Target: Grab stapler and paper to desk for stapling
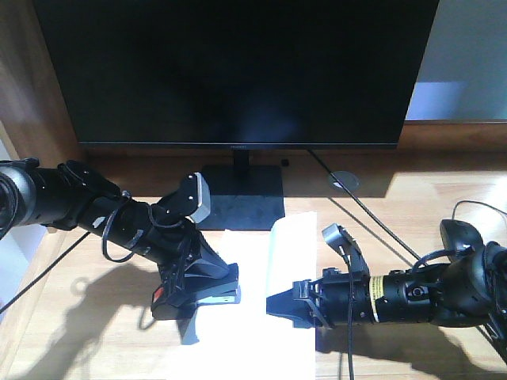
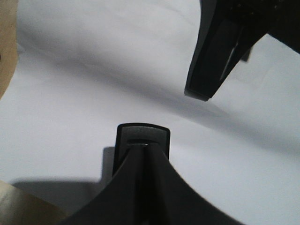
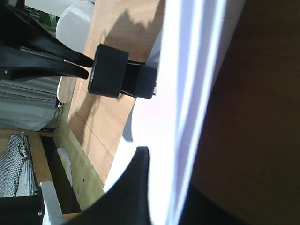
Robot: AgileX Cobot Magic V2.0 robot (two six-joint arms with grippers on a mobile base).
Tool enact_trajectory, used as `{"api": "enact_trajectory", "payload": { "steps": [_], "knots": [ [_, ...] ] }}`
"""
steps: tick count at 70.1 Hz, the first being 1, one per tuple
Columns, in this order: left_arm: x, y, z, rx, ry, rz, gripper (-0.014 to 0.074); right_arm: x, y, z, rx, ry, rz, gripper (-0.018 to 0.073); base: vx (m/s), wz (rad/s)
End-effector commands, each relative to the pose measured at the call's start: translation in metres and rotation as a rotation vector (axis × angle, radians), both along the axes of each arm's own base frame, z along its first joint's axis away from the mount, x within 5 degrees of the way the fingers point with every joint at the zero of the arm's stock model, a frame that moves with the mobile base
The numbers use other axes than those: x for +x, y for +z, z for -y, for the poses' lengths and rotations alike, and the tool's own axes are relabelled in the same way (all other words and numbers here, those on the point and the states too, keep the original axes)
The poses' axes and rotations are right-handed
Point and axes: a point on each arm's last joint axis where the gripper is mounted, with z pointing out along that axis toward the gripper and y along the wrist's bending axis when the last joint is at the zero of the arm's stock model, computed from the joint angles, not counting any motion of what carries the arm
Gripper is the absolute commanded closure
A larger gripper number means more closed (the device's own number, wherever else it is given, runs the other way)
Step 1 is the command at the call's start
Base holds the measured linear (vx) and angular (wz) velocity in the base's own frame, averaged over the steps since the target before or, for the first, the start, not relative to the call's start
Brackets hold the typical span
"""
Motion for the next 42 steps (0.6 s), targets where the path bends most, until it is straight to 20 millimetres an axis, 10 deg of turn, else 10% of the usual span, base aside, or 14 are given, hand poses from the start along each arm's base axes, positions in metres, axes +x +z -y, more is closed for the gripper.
{"api": "enact_trajectory", "payload": {
  "steps": [1, 42],
  "knots": [
    [0.0005, 0.026, 0.0047, -0.073, 0.01, 0.031, 0.0603, 0.0039, 0.0175, -0.0034, 0.065, 0.018, 0.063, 0.0561, 0.0, 0.0],
    [0.0019, 0.0203, 0.0056, -0.061, -0.03, 0.081, 0.0603, 0.0021, 0.0169, -0.0036, 0.058, 0.04, 0.064, 0.0561, 0.0, 0.0]
  ]
}}
